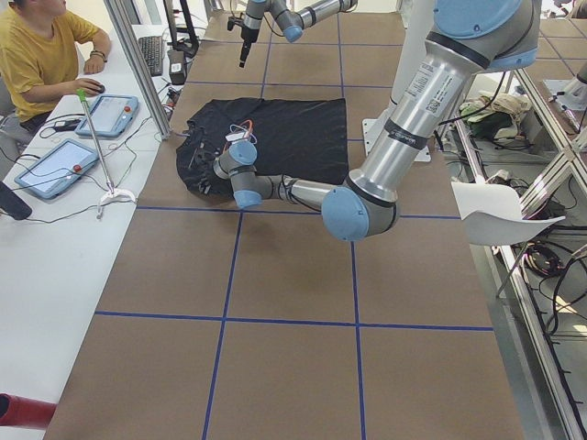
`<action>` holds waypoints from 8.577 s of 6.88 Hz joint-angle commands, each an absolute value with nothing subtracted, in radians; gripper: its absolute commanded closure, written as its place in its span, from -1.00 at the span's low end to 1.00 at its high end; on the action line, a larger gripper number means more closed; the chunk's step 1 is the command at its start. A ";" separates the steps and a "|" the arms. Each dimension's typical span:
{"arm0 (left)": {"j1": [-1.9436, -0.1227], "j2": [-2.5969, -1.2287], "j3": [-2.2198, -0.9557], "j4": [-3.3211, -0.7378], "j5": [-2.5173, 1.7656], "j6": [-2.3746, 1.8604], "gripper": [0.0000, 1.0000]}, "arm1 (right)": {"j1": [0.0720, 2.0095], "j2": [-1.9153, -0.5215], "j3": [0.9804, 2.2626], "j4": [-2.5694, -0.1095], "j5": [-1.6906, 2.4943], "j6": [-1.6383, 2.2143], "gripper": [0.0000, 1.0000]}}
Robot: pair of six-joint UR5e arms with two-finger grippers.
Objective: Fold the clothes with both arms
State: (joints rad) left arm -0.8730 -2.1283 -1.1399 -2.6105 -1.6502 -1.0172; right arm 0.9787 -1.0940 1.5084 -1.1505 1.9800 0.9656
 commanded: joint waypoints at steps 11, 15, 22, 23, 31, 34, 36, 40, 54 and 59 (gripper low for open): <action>-0.721 -2.329 -1.162 -2.256 -1.554 -1.099 -1.00 | 0.977 -1.095 1.512 -1.152 1.979 0.969 -1.00; -0.742 -2.022 -1.623 -2.246 -1.666 -0.940 -1.00 | 0.826 -1.233 1.786 -1.167 1.874 1.177 -1.00; -0.369 -1.444 -2.008 -2.473 -1.648 -1.288 -1.00 | 0.102 -1.672 2.239 -1.169 1.305 1.639 -1.00; -0.288 -1.401 -2.005 -2.494 -1.581 -1.363 -1.00 | 0.083 -1.680 2.262 -1.204 1.296 1.653 -1.00; -0.121 -1.417 -1.964 -2.490 -1.476 -1.572 -0.25 | 0.078 -1.680 2.284 -1.230 1.293 1.671 -1.00; -0.121 -1.439 -1.959 -2.490 -1.477 -1.572 0.60 | 0.080 -1.680 2.284 -1.230 1.293 1.671 -1.00; -0.123 -1.436 -1.960 -2.490 -1.477 -1.571 1.00 | 0.080 -1.680 2.284 -1.230 1.292 1.671 -1.00; -0.124 -1.437 -1.973 -2.490 -1.479 -1.569 1.00 | 0.052 -1.684 2.240 -1.232 1.248 1.703 -0.99; -0.124 -1.436 -1.993 -2.496 -1.486 -1.574 1.00 | -0.150 -1.654 2.111 -1.249 0.986 1.838 0.52; -0.124 -1.434 -2.008 -2.496 -1.486 -1.574 1.00 | -0.141 -1.652 2.118 -1.249 0.988 1.833 1.00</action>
